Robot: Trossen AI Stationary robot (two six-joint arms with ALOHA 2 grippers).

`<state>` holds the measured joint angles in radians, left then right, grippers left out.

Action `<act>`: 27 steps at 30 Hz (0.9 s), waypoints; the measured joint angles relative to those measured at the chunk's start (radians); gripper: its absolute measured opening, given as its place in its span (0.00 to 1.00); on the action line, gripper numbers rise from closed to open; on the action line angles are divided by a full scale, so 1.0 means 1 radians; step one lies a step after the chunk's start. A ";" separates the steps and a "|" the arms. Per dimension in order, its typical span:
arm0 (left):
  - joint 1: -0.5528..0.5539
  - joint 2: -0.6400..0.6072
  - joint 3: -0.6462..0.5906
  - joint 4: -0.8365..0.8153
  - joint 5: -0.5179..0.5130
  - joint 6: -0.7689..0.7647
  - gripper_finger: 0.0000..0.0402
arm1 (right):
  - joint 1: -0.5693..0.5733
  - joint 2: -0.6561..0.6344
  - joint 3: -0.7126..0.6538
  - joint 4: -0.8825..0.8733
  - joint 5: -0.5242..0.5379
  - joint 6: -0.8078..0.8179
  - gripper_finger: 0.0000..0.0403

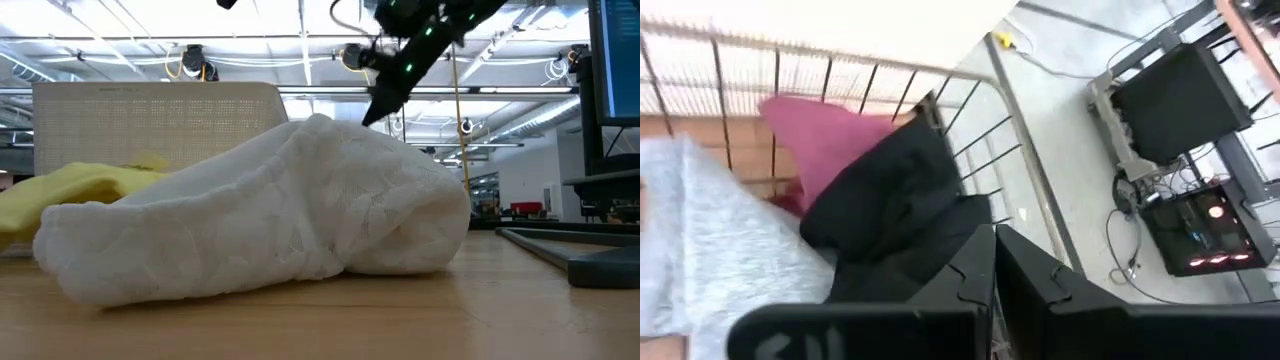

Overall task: Pick & Place Cloths
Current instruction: Put the yellow shirt into the white bin

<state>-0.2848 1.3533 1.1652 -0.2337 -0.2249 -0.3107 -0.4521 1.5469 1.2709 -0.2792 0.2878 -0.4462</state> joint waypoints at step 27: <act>-0.090 0.038 0.000 -0.004 -0.160 -0.085 0.38 | 0.446 -0.567 -0.001 -0.370 -0.397 0.199 0.00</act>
<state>-0.3751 1.3914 1.1652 -0.2374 -0.3850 -0.3956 -0.0065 0.9801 1.2701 -0.6487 -0.1097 -0.2470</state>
